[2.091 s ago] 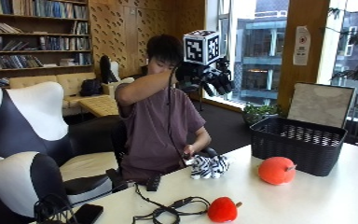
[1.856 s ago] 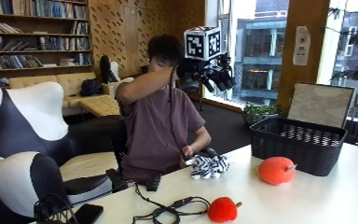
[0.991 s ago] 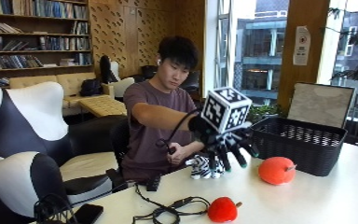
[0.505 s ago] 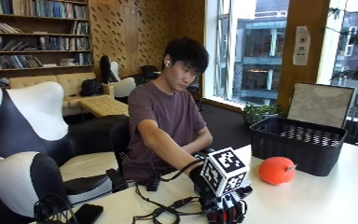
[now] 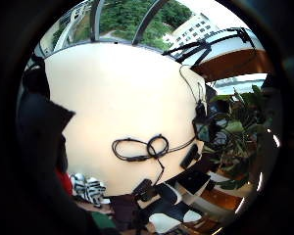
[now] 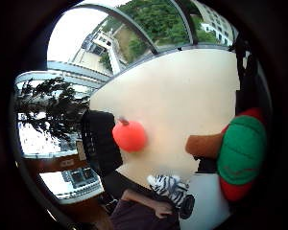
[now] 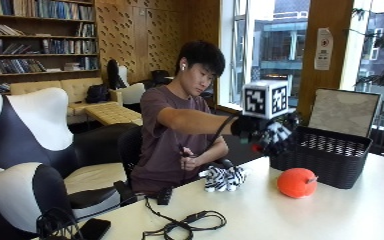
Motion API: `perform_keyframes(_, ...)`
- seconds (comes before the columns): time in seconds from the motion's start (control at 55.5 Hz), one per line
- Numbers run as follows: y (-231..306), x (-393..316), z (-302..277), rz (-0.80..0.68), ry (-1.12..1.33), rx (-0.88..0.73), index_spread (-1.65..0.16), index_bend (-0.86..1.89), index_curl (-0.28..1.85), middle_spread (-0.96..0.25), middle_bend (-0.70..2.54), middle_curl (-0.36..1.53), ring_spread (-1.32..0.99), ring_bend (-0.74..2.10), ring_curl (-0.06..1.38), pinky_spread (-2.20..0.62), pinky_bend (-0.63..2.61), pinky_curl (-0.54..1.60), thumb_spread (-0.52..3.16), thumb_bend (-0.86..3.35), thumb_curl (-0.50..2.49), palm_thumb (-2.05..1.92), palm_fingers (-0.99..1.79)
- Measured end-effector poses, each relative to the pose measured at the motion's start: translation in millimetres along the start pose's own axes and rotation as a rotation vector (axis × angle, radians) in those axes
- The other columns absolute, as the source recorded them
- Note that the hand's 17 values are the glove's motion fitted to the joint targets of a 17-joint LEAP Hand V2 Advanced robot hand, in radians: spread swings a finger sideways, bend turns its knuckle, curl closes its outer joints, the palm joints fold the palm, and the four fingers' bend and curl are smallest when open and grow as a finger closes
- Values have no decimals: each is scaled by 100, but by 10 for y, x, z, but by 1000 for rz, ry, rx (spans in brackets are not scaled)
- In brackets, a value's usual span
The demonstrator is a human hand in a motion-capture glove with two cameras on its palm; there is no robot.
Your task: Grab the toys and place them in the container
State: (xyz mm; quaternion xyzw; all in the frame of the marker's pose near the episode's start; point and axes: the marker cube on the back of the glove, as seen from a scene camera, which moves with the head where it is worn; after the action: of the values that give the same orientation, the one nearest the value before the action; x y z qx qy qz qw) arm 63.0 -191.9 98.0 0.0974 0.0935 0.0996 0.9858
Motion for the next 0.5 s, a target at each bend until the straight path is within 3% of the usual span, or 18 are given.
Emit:
perform_keyframes(0.198, 124, -1209, -1235, -143, 103, 156, -34, 86, 57, -25, 103, 69, -43, 125, 56, -34, 98, 44, 36, 23, 89, 70, 100)
perform_keyframes(0.288, 356, -1986, -1565, -377, 74, 197, -34, 89, 62, -25, 107, 73, -43, 128, 59, -35, 102, 47, 23, 24, 92, 70, 96)
perform_keyframes(0.505, 665, -3610, -1429, -468, 84, 176, -34, 95, 75, -25, 113, 80, -42, 135, 65, -34, 110, 52, 1, 25, 97, 69, 88)
